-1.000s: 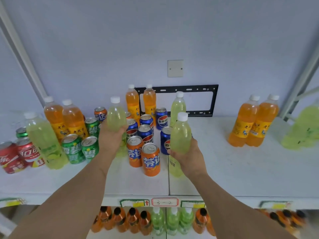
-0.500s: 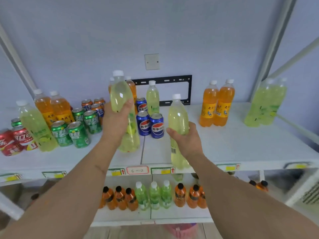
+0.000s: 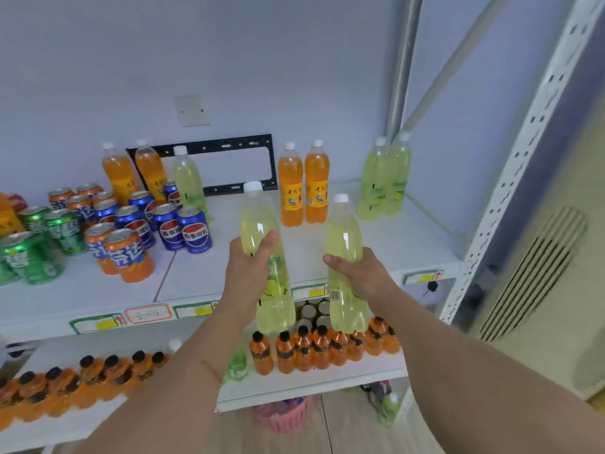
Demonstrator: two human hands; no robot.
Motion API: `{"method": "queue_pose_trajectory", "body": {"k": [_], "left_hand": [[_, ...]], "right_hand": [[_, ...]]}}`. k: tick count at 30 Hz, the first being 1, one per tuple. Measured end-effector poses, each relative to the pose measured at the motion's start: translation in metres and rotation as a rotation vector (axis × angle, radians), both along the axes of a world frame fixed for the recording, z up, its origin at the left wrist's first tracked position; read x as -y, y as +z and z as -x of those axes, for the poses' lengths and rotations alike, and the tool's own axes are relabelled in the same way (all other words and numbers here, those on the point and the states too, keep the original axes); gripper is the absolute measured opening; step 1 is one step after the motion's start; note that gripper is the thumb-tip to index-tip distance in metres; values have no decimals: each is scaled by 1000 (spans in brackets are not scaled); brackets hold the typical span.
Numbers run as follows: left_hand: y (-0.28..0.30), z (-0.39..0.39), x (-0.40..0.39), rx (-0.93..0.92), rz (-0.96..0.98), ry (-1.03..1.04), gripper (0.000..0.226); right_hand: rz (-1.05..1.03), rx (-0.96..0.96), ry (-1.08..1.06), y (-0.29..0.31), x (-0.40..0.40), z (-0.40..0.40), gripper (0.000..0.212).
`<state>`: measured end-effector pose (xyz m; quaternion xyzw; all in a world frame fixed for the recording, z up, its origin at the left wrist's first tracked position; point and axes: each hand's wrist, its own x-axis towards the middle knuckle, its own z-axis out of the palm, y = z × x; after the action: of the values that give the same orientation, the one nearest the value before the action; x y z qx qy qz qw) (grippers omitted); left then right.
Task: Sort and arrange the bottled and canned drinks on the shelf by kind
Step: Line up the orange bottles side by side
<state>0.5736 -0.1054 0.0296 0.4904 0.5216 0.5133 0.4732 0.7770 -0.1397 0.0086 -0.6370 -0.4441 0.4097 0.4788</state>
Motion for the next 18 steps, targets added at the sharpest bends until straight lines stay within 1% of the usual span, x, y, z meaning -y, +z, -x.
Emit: {"method": "queue_pose_trajectory", "body": {"k": [1,3,4,7,9,13,16,18], "left_hand": [[1,-13,-1,-10,12,-11,42],[0,-41,-7,-28,16,-44,41],[-1,-53,-11,-34,17,-60,44],[-5,-87,-31,-41,-1,-132,58],[-8,-112,-48,-34,-17,-169,56],[-2,-158,-74,14,-31,-202,52],[3,-184,-87,22,-16,-211,51],[5,-197,-95,11,-33,-205,59]], "right_hand": [[16,-14,-13,0,-1,-15,40],[48,-20,-22,1,-9,-45,54],[60,-19,-16,2,-14,-58,55],[72,8,1,8,-27,-94,33],[68,12,11,9,-39,-118,28],[4,20,-97,5,-67,-161,38],[-49,25,-180,5,-87,-189,50],[-88,28,-247,6,-100,-206,52]]}}
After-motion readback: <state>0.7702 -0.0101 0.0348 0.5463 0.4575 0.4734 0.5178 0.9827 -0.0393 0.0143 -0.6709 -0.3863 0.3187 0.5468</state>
